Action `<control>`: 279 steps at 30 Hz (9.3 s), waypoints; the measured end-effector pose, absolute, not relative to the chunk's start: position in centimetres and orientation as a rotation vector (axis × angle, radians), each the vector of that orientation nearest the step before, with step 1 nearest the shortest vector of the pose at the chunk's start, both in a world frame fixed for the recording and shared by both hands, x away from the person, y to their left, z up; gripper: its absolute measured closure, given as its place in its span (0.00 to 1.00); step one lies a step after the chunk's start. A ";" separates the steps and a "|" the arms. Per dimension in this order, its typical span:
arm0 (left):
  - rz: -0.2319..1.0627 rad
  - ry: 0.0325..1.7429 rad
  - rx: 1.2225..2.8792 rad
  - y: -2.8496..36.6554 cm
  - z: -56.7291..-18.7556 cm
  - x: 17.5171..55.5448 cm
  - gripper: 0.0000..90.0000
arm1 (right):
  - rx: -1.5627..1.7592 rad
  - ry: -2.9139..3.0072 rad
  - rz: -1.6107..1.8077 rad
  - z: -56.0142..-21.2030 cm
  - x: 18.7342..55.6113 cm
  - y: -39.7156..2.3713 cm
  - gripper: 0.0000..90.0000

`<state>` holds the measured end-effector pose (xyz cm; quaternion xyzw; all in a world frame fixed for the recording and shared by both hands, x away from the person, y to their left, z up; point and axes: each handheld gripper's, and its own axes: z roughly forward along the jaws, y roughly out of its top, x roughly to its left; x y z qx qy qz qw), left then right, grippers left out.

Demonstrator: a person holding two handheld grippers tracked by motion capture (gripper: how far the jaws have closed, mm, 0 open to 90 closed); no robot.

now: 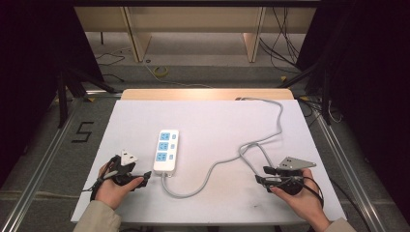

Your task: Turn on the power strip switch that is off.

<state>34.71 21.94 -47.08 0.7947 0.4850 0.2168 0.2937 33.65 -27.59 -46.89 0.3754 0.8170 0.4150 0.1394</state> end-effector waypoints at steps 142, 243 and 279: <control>0.433 1.396 2.237 17.7 -42.2 42.3 1.00 | 1.065 2.388 1.173 -46.9 33.8 -27.3 0.53; 0.427 1.390 2.299 14.3 -40.8 47.3 1.00 | 1.047 2.392 1.176 -46.9 33.8 -27.2 0.52; 0.420 1.383 2.324 12.6 -40.9 48.6 1.00 | 1.042 2.398 1.179 -46.9 33.7 -27.2 0.52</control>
